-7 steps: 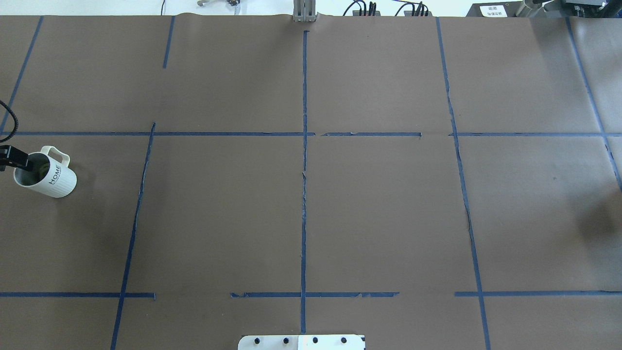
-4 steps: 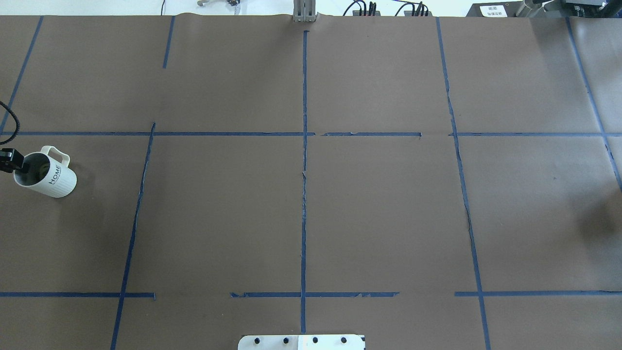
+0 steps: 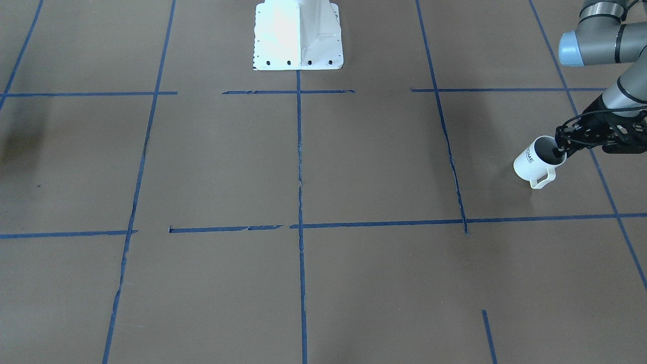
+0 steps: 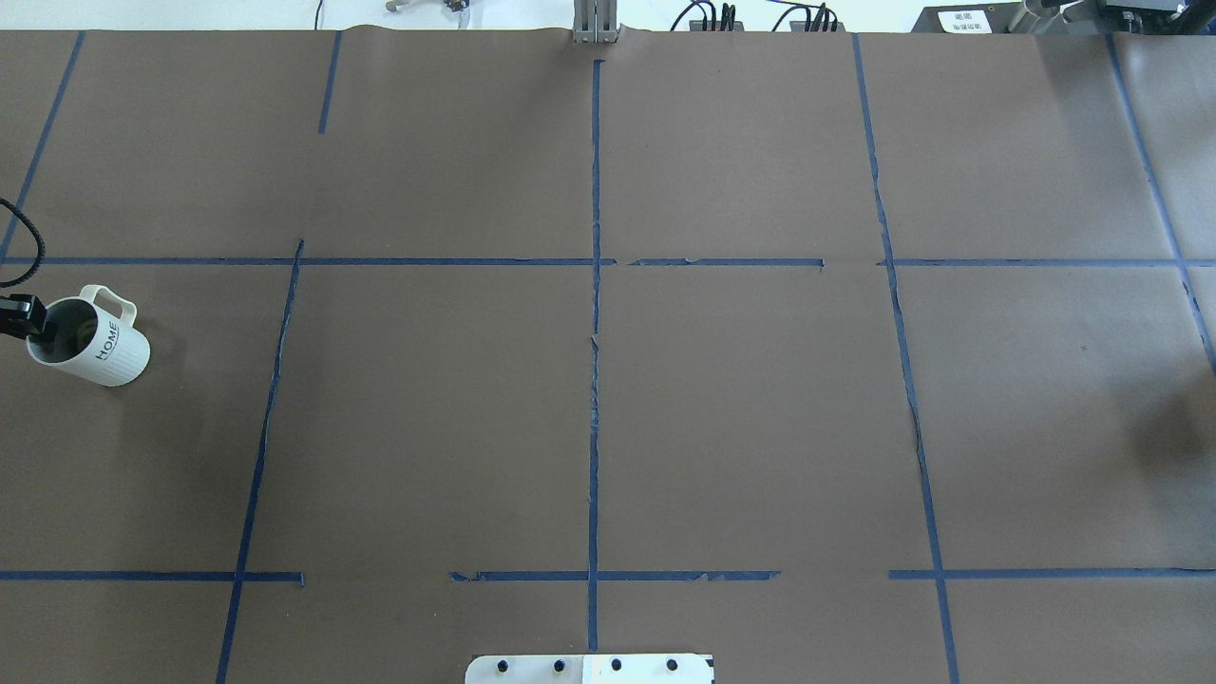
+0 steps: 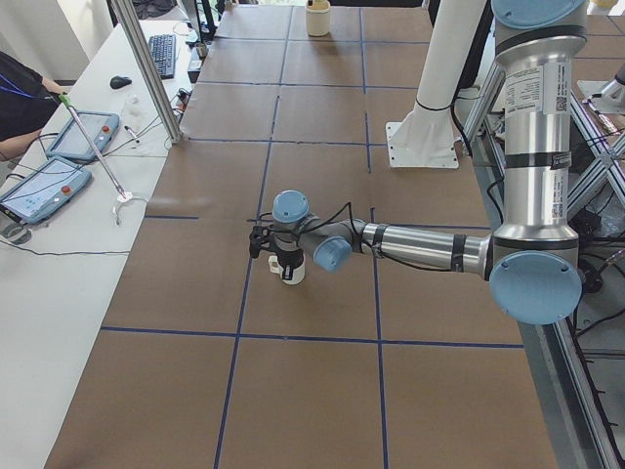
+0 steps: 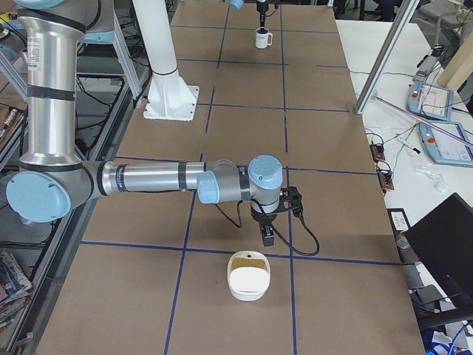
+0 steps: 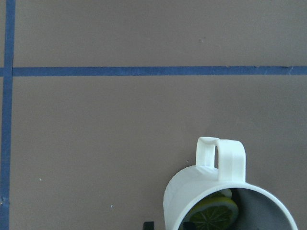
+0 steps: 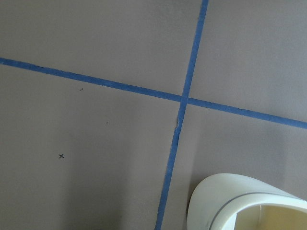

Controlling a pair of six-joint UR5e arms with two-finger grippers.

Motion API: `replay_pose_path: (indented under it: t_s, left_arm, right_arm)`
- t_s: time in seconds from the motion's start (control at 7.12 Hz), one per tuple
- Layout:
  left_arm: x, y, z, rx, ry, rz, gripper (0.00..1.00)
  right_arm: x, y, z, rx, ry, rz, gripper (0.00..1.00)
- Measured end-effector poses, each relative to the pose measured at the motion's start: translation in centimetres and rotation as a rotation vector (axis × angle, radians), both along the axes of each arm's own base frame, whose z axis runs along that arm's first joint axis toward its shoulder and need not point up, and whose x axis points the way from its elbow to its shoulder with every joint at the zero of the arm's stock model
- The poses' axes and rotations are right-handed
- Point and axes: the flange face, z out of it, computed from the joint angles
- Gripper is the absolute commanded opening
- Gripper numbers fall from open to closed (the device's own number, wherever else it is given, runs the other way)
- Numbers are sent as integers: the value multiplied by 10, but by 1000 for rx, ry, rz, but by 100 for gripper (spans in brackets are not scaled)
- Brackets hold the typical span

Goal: Left arm hands cup to right arm to dump lemon

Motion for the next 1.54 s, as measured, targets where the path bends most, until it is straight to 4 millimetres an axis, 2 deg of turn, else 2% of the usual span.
replay_pose_path:
  t_s: [0.28, 0.42, 0.56, 0.84, 0.98, 1.12, 1.4, 1.54]
  left_arm:
    - [-2, -2, -7, 8, 8, -5, 0]
    - [-9, -6, -11, 4, 11, -19, 0]
    - [-20, -19, -21, -8, 9, -49, 0]
    - [-29, -56, -67, -40, -2, -96, 0]
    - [-27, -71, -97, -55, -8, -104, 0]
    - [-23, -83, -128, -70, -10, -113, 0]
    - [-9, -104, -199, -123, 11, -170, 0]
    - [8, -109, -232, -157, 37, -205, 0]
  right_arm:
    - [0, -4, -6, 13, -1, 0, 100]
    - [-1, -12, -17, 35, -2, 1, 100]
    - [-3, -25, -38, 82, -5, -1, 100]
    - [-10, -37, -90, 273, -28, -7, 99]
    - [-27, -42, -114, 401, -56, -30, 99]
    - [-62, -52, -140, 531, -88, -81, 99]
    - [-149, -78, -195, 704, -172, -190, 98]
    - [-196, -79, -223, 774, -220, -233, 99]
